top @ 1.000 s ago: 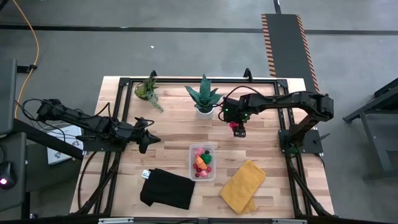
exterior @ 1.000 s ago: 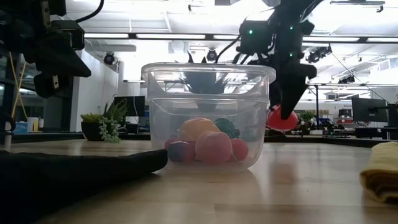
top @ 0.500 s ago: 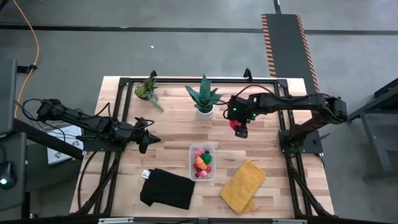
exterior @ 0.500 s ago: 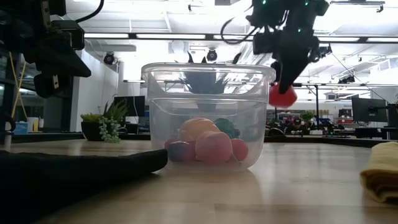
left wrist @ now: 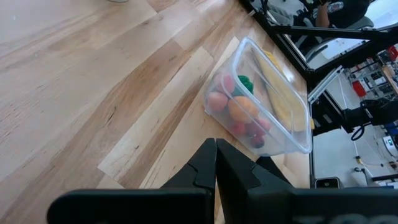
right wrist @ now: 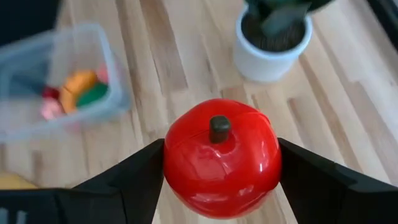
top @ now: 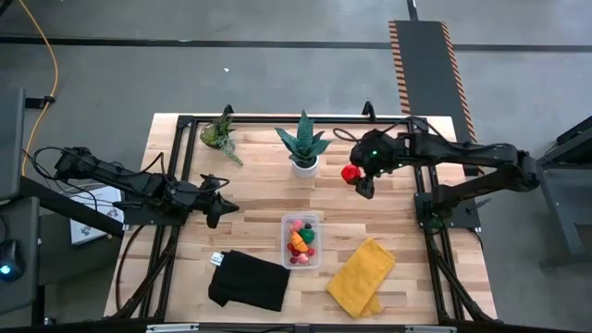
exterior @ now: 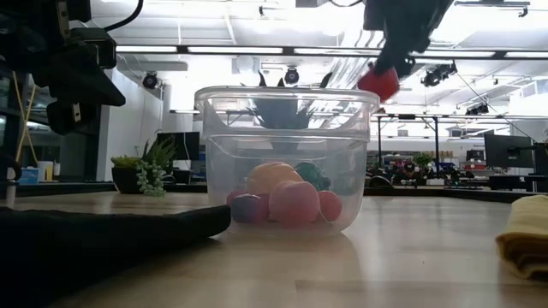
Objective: Pick and placing Produce into tupperware
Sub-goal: Put the apple into the transparent container
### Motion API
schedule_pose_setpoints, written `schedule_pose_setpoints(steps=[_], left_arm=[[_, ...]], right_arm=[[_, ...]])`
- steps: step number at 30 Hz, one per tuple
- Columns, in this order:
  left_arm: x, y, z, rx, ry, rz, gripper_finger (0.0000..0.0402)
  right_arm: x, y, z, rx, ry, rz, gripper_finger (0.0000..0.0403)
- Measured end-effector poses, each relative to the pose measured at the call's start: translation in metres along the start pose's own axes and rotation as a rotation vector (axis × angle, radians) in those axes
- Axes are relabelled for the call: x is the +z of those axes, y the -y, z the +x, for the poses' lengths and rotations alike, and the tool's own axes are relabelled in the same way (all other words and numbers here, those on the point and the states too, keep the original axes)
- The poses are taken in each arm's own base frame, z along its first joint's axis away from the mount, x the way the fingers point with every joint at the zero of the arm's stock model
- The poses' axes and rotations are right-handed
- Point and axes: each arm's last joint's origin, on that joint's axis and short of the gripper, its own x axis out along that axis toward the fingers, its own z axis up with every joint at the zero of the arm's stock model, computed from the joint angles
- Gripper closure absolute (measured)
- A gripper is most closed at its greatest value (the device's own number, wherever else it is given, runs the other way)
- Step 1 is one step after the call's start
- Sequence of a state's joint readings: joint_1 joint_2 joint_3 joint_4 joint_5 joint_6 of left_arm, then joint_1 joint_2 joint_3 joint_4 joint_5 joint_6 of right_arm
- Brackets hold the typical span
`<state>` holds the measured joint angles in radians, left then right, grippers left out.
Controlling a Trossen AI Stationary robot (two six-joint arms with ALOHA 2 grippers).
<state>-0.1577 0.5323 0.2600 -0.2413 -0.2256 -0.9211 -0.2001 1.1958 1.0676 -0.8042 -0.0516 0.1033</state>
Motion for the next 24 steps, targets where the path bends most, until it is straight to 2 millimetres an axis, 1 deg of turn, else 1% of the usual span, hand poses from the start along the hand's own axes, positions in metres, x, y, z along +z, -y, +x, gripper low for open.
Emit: schedule_pose_setpoints(steps=[8, 14, 19, 24], left_arm=[[0.0, 0.0, 0.0, 0.0, 0.0, 0.0, 0.0401], [0.0, 0.0, 0.0, 0.0, 0.0, 0.0, 0.0401], [0.0, 0.0, 0.0, 0.0, 0.0, 0.0, 0.0401], [0.0, 0.0, 0.0, 0.0, 0.0, 0.0, 0.0401]], right_arm=[[0.004, -0.004, -0.034, 0.076, 0.206, 0.043, 0.013], [0.009, -0.006, -0.055, 0.14, 0.361, 0.062, 0.013], [0.014, -0.008, -0.068, 0.199, 0.48, 0.073, 0.013], [0.02, -0.01, -0.077, 0.258, 0.574, 0.085, 0.013]])
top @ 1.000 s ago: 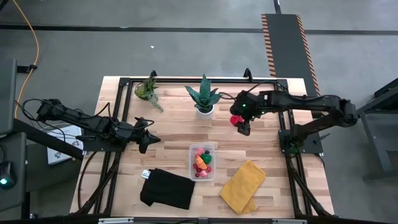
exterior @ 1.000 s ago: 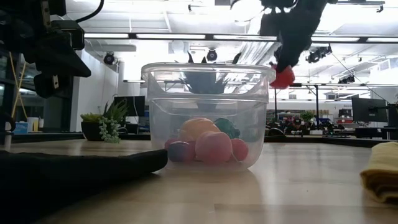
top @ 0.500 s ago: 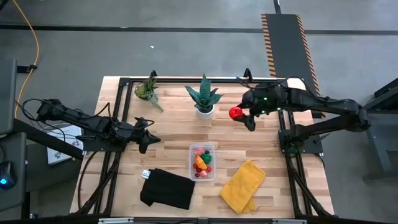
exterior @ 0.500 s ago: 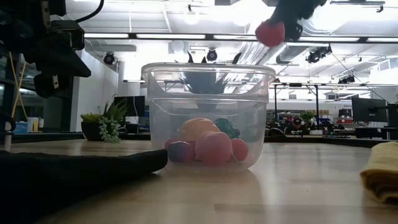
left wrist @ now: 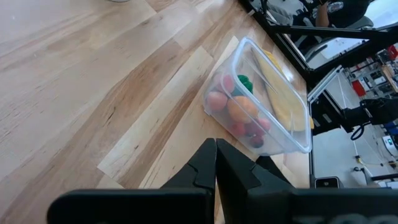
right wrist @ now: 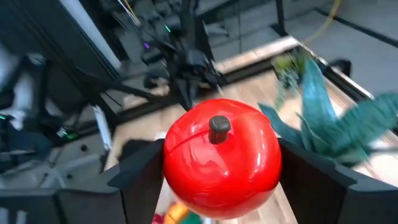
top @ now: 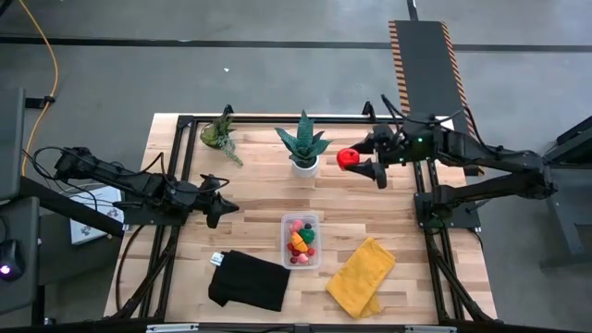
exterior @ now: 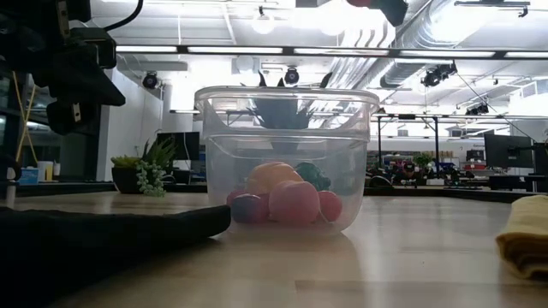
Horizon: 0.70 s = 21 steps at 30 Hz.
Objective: Pick and placing Produce into tupperware
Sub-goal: Put the apple into the transparent container
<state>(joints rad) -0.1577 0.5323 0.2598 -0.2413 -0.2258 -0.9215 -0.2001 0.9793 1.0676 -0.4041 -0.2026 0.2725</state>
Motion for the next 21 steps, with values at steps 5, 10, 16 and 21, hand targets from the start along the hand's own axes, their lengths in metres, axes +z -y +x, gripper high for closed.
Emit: schedule_pose_setpoints(steps=[5, 10, 16, 21], left_arm=[[0.0, 0.0, 0.0, 0.0, 0.0, 0.0, 0.0401], [0.0, 0.0, 0.0, 0.0, 0.0, 0.0, 0.0401], [0.0, 0.0, 0.0, 0.001, 0.0, 0.0, 0.0401], [0.0, 0.0, 0.0, 0.0, 0.0, 0.0, 0.0401]], right_arm=[[0.006, -0.003, 0.0, 0.048, 0.05, 0.013, 0.013], [0.01, -0.004, 0.0, 0.07, 0.093, 0.038, 0.013], [0.015, -0.006, -0.001, 0.113, 0.142, 0.05, 0.013], [0.022, -0.01, -0.004, 0.154, 0.166, 0.044, 0.013]])
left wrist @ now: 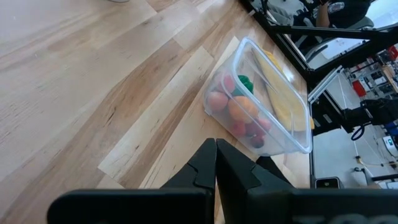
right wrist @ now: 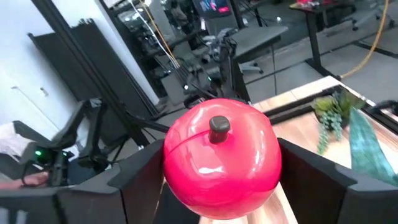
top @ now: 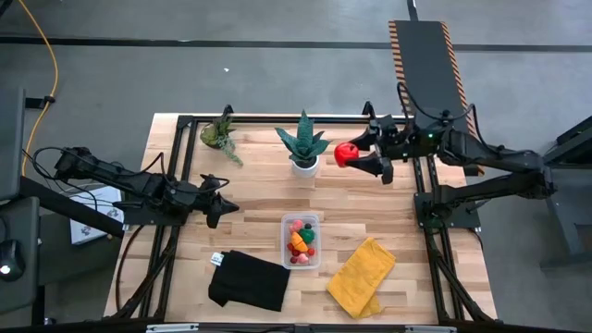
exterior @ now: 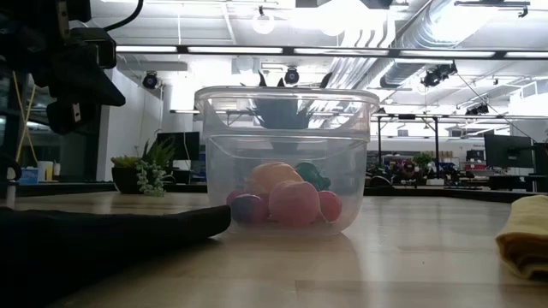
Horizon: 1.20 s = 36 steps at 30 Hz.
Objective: Pick and placing Produce into tupperware
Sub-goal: Put the apple into the transparent container
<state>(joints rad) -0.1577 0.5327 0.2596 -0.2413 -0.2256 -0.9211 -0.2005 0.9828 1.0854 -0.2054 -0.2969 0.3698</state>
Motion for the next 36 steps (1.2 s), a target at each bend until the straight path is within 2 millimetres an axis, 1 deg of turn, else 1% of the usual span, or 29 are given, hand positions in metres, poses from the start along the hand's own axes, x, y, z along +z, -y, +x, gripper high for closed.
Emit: schedule_pose_setpoints(steps=[5, 9, 14, 18, 20, 22, 25, 28, 33, 36], left_arm=[[0.0, 0.0, 0.0, 0.001, 0.004, -0.001, 0.0401], [0.0, 0.0, 0.0, -0.001, 0.005, -0.001, 0.0401], [0.0, 0.0, 0.0, -0.002, 0.006, -0.001, 0.0401], [0.002, 0.002, -0.001, -0.006, 0.009, -0.002, 0.0401], [0.005, 0.006, -0.003, -0.023, 0.014, 0.005, 0.0401], [0.012, 0.014, -0.007, -0.057, 0.023, 0.059, 0.0401], [0.029, 0.033, -0.02, -0.119, 0.048, 0.211, 0.0401], [0.047, 0.049, -0.04, -0.113, 0.042, 0.316, 0.0401], [0.07, 0.063, -0.082, -0.018, -0.027, 0.376, 0.0401], [0.078, 0.067, -0.099, 0.0, -0.049, 0.385, 0.0401]], right_arm=[[0.014, -0.01, -0.002, 0.037, 0.03, -0.014, 0.013], [0.019, -0.018, 0.003, 0.042, -0.029, -0.056, 0.013], [0.016, -0.022, 0.025, 0.013, -0.175, -0.058, 0.013], [0.013, -0.024, 0.044, -0.011, -0.257, -0.082, 0.013], [0.01, -0.023, 0.053, -0.023, -0.305, -0.094, 0.013], [0.006, -0.02, 0.06, -0.042, -0.359, -0.093, 0.013], [-0.001, -0.016, 0.072, -0.059, -0.421, -0.094, 0.013], [-0.011, -0.014, 0.083, -0.063, -0.469, -0.089, 0.013], [-0.027, -0.012, 0.1, -0.078, -0.549, -0.089, 0.013], [-0.036, -0.012, 0.108, -0.08, -0.592, -0.089, 0.013]])
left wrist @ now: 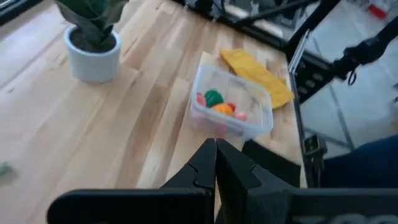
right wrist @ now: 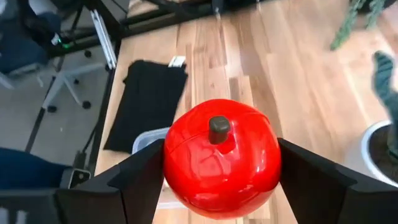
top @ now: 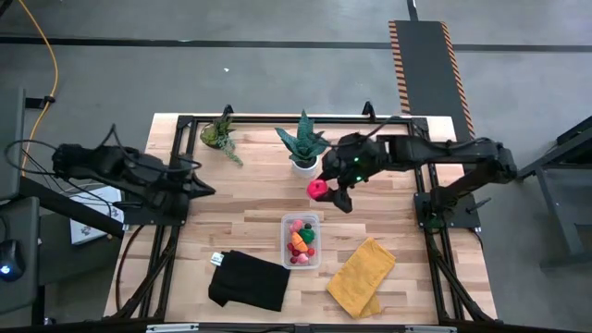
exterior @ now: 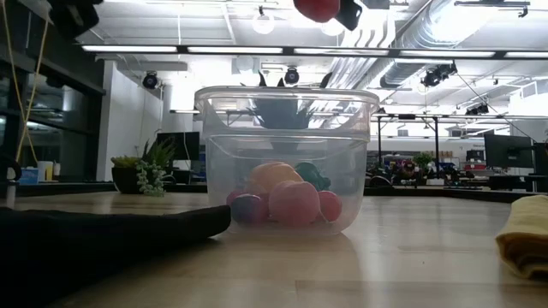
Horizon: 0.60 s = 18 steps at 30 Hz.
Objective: Pick and placing Produce into tupperware
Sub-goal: Put the apple into the transparent container
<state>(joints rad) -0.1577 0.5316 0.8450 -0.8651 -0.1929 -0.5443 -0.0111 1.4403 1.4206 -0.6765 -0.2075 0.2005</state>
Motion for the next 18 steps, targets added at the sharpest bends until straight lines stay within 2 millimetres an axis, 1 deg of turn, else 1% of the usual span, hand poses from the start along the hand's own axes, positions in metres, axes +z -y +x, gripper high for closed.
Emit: schedule_pose_setpoints(steps=[2, 4, 12, 18], left_arm=[[0.002, 0.0, -0.008, 0.0, -0.034, 0.026, 0.0401], [0.001, 0.0, -0.012, -0.016, -0.065, 0.056, 0.0401], [-0.007, -0.003, -0.009, 0.004, -0.175, 0.122, 0.0401], [-0.009, -0.005, -0.01, 0.014, -0.197, 0.127, 0.0401]], right_arm=[[-0.001, -0.001, 0.008, 0.003, -0.022, -0.001, 0.013], [-0.003, -0.002, 0.015, 0.005, -0.042, 0.001, 0.013], [-0.009, -0.01, 0.037, -0.01, -0.1, 0.005, 0.013], [-0.017, -0.016, 0.058, -0.003, -0.158, 0.023, 0.013]])
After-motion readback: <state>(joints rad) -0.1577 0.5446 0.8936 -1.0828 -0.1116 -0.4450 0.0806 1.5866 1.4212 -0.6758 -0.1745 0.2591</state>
